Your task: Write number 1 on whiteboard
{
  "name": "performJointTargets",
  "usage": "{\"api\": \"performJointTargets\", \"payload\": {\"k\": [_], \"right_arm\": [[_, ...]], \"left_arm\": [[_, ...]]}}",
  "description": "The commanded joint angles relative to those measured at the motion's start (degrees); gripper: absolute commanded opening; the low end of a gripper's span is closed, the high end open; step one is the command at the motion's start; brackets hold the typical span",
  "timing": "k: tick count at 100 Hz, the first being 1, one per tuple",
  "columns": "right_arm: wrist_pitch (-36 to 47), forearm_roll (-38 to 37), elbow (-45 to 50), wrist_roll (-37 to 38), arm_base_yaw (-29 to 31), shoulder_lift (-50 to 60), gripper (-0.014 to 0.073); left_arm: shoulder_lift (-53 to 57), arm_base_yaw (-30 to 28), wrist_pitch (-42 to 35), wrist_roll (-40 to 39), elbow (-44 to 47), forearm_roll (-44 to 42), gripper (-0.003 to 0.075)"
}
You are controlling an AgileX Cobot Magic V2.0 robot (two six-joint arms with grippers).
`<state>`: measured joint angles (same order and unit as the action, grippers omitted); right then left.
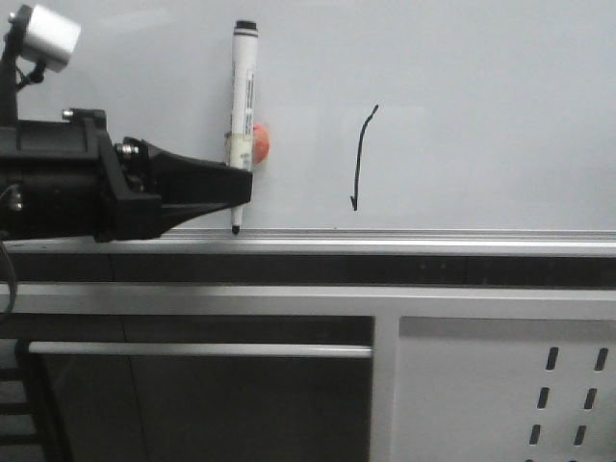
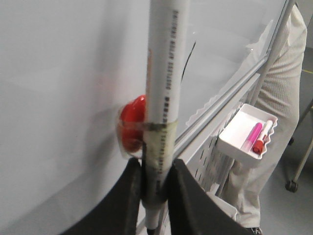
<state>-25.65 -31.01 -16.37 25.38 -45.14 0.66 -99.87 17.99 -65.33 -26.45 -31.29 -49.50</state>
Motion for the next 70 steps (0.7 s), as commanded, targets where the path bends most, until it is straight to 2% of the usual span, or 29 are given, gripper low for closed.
{"api": "performJointTargets", "payload": {"k": [1, 70], "right_arm": [[4.27, -1.17, -1.27, -0.03, 0.45, 0.18, -0.0071], [4.27, -1.17, -1.27, -0.03, 0.45, 0.18, -0.0071]], "left_arm": [[3.24, -0.30, -12.77, 0.25, -2.00, 4.59, -0.0018], [3.21, -0.30, -12.77, 0.72, -2.00, 13.73, -0.0018]]}}
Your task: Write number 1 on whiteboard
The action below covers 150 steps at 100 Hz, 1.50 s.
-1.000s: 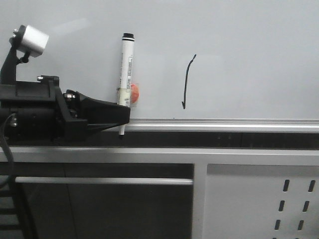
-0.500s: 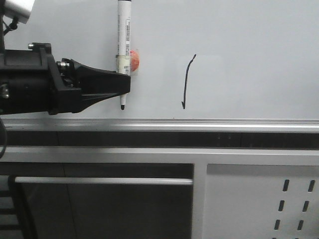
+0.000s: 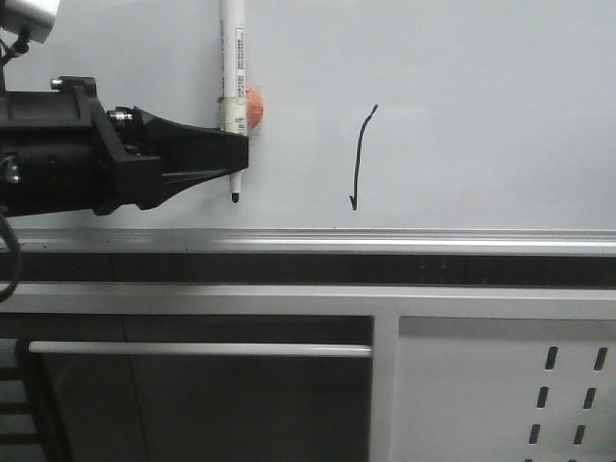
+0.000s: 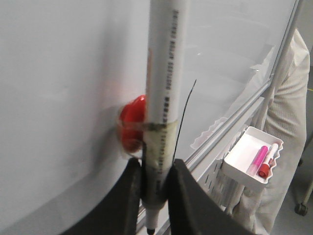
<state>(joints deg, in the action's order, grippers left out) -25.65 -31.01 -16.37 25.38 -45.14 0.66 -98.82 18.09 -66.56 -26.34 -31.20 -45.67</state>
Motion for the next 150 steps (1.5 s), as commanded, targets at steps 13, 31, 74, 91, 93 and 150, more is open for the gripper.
{"api": "performJointTargets", "payload": {"k": [13, 31, 74, 91, 93, 150], "right_arm": [[4.27, -1.17, -1.27, -0.03, 0.45, 0.18, -0.0071], [4.27, -1.17, -1.27, -0.03, 0.45, 0.18, -0.0071], [4.27, -1.17, -1.27, -0.03, 0.45, 0.18, -0.0071], [4.27, -1.17, -1.27, -0.03, 0.45, 0.18, -0.0071], [4.27, -1.17, -1.27, -0.03, 0.45, 0.18, -0.0071], [4.27, -1.17, -1.27, -0.03, 0.45, 0.18, -0.0071]], "left_arm": [[2.17, -0.40, -11.53, 0.62, -2.09, 11.87, -0.0018], [2.17, -0.40, -11.53, 0.62, -2.09, 11.88, -0.0018], [2.17, -0.40, -11.53, 0.62, -2.09, 12.56, -0.0018], [2.17, -0.40, -11.53, 0.62, -2.09, 12.56, -0.0016], [2.17, -0.40, -11.53, 0.62, -2.09, 12.56, -0.0013], [2.17, -0.40, -11.53, 0.62, -2.09, 12.70, 0.0309]]}}
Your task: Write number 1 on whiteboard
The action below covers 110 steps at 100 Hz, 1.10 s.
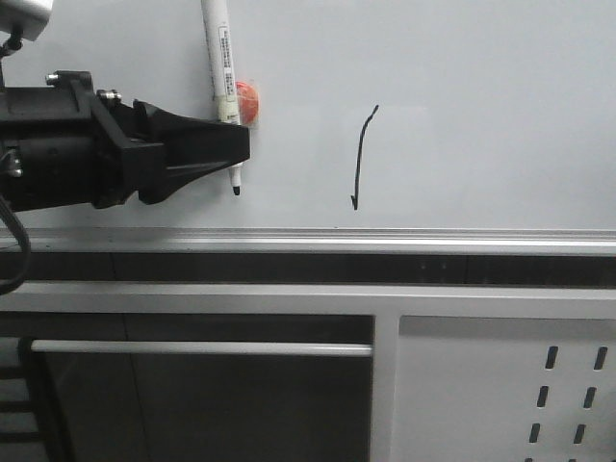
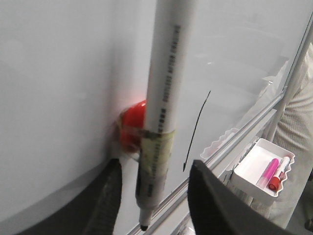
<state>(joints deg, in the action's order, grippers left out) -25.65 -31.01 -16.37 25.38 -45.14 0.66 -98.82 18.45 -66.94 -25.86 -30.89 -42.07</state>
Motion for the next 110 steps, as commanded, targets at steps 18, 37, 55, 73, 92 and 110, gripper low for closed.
{"api": "performJointTargets", "payload": {"k": [18, 37, 55, 73, 92, 110], "right_arm": [[4.27, -1.17, -1.27, -0.03, 0.45, 0.18, -0.0071], [4.27, -1.17, -1.27, -0.03, 0.45, 0.18, -0.0071], [4.27, -1.17, -1.27, -0.03, 0.45, 0.18, -0.0071], [4.27, -1.17, -1.27, -0.03, 0.45, 0.18, -0.0071], [4.27, -1.17, -1.27, -0.03, 0.45, 0.18, -0.0071], [4.27, -1.17, -1.27, -0.03, 0.45, 0.18, -0.0071]], "left_arm": [[2.28, -0.76, -11.16, 0.13, -1.25, 9.94, 0.0309], [4.11, -0.76, -11.16, 3.20, 1.77, 10.85, 0.0309], [6.67, -0.83, -11.16, 3.20, 3.84, 10.85, 0.0308], [11.23, -0.83, -11.16, 4.56, 6.99, 10.49, 0.0282], [20.11, -0.83, -10.55, 7.09, 11.76, 11.08, -0.0015], [28.01, -0.83, -6.99, 8.22, 17.75, 14.90, -0.0018]]}}
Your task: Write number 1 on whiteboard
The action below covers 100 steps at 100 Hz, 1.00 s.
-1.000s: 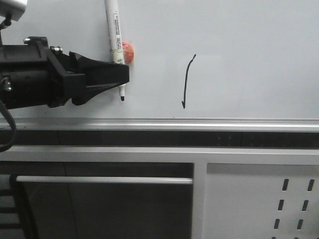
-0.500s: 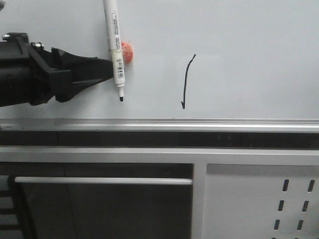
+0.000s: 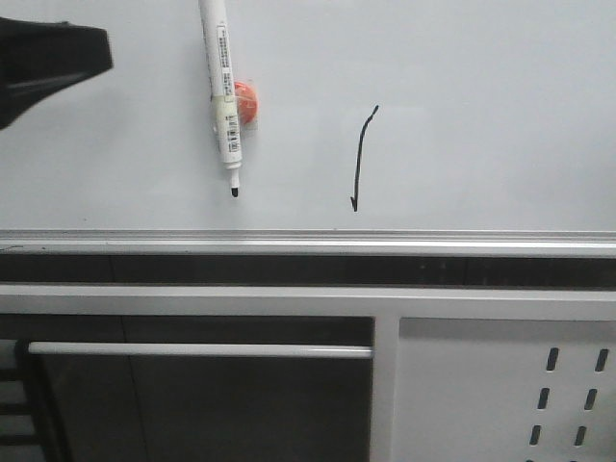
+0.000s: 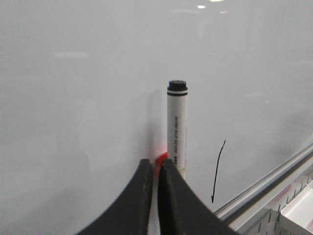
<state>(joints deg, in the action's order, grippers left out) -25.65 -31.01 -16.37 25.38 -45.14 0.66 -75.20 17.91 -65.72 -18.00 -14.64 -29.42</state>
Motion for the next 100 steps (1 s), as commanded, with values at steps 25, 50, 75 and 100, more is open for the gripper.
{"api": "performJointTargets", "payload": {"k": [25, 50, 75, 100], "right_arm": [[4.27, -1.17, -1.27, -0.03, 0.45, 0.18, -0.0071], [4.39, -1.17, -1.27, -0.03, 0.45, 0.12, -0.0071], [4.39, -1.17, -1.27, -0.03, 0.45, 0.12, -0.0071], [4.39, -1.17, -1.27, -0.03, 0.45, 0.12, -0.0071]], "left_arm": [[15.10, -0.29, 3.55, 0.36, 7.03, 1.36, -0.0018], [34.07, 5.27, 24.20, 0.36, 9.01, 5.52, -0.0018], [53.76, 3.63, 54.80, 0.36, 9.01, 8.59, -0.0018], [67.88, -4.74, 63.82, 0.36, 9.01, 15.45, -0.0018]]}}
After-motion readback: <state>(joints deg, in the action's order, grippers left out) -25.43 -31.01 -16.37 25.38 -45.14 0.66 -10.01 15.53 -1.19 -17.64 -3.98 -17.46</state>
